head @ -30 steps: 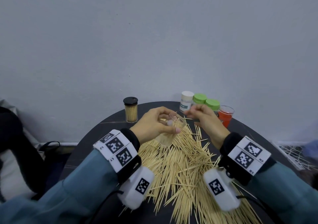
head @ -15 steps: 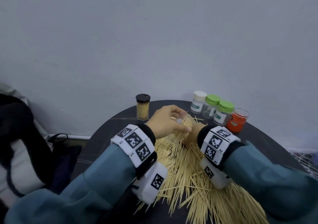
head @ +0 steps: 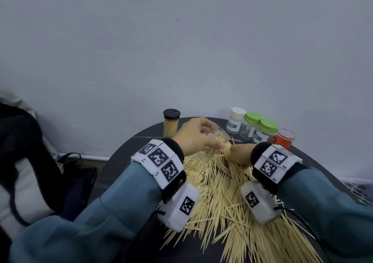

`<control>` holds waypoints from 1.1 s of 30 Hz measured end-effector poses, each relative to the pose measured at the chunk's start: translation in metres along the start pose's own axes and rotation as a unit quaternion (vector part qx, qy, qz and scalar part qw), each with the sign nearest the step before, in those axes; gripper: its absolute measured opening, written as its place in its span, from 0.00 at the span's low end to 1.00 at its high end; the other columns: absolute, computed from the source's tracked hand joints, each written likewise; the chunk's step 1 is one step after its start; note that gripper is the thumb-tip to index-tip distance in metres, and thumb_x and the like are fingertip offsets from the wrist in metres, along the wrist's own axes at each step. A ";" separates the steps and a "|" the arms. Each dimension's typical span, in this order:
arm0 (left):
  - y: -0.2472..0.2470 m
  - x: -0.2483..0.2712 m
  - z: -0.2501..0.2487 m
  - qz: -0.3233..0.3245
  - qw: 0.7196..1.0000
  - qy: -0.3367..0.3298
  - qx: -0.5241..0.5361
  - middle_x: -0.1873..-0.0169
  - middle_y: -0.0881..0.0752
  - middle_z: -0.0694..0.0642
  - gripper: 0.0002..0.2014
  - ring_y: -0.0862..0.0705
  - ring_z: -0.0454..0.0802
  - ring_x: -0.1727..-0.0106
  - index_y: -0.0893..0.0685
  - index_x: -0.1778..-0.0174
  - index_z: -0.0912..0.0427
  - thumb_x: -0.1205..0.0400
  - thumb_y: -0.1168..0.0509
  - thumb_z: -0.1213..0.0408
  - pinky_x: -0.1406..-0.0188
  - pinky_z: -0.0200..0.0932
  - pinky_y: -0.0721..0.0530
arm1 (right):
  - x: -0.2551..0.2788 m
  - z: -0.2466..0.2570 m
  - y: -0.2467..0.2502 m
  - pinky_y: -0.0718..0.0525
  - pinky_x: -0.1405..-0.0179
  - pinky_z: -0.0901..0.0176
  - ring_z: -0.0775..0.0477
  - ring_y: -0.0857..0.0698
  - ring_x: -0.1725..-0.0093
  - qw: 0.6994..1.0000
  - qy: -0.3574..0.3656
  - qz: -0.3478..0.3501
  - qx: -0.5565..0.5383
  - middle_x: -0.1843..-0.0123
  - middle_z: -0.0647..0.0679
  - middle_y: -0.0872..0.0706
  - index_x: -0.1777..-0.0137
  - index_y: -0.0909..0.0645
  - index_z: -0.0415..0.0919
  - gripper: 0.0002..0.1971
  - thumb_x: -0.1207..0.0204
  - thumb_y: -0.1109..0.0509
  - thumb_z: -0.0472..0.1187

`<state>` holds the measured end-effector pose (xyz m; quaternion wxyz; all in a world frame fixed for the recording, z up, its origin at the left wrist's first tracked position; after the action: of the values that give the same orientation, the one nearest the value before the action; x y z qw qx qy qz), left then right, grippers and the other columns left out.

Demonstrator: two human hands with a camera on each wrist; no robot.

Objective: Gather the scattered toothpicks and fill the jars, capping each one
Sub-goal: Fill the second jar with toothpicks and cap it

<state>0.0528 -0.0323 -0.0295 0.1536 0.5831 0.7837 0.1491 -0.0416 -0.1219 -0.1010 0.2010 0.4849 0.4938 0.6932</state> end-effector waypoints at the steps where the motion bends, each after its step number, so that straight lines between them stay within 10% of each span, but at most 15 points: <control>1: 0.000 0.000 0.000 0.000 1.000 0.000 0.000 0.49 0.17 0.46 0.24 0.18 0.47 0.42 0.20 0.41 0.53 0.32 0.21 0.62 0.34 0.52 0.21 | 0.010 0.004 0.001 0.21 0.52 0.61 0.45 0.24 0.46 0.998 0.008 -0.006 -0.062 0.48 0.42 0.22 0.50 0.23 0.39 0.09 0.16 0.45 0.38; 4: -0.001 0.001 0.000 0.003 1.000 0.004 0.003 0.50 0.18 0.45 0.23 0.18 0.48 0.41 0.20 0.43 0.52 0.32 0.21 0.62 0.34 0.53 0.22 | 0.003 -0.004 -0.007 0.20 0.48 0.54 0.45 0.23 0.53 0.967 0.030 0.030 -0.249 0.61 0.48 0.25 0.65 0.30 0.45 0.14 0.16 0.44 0.34; 10: -0.002 0.001 0.001 0.002 1.000 0.006 -0.004 0.48 0.17 0.47 0.24 0.18 0.48 0.40 0.19 0.43 0.52 0.33 0.21 0.62 0.33 0.54 0.22 | 0.014 -0.006 -0.011 0.18 0.76 0.63 0.47 0.23 0.67 0.812 0.075 0.073 -0.574 0.68 0.41 0.28 0.59 0.31 0.33 0.13 0.16 0.52 0.26; 33: -0.013 0.002 -0.002 0.021 0.999 -0.015 -0.039 0.51 0.20 0.41 0.24 0.19 0.41 0.47 0.20 0.40 0.51 0.31 0.22 0.61 0.45 0.41 0.21 | 0.041 -0.032 0.033 0.29 0.65 0.62 0.53 0.32 0.71 0.581 0.206 -0.096 -0.781 0.69 0.48 0.34 0.58 0.35 0.41 0.14 0.15 0.55 0.29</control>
<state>0.0401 -0.0346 -0.0336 0.1845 0.5953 0.7624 0.1743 -0.0818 -0.1208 -0.0533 0.4608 -0.0658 -0.1667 0.8692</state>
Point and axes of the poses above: each hand's wrist, its own x-axis away from the middle knuckle, its own y-axis out of the back of the hand, z = x × y, the point moved 10 cm from there along -x, towards the middle knuckle
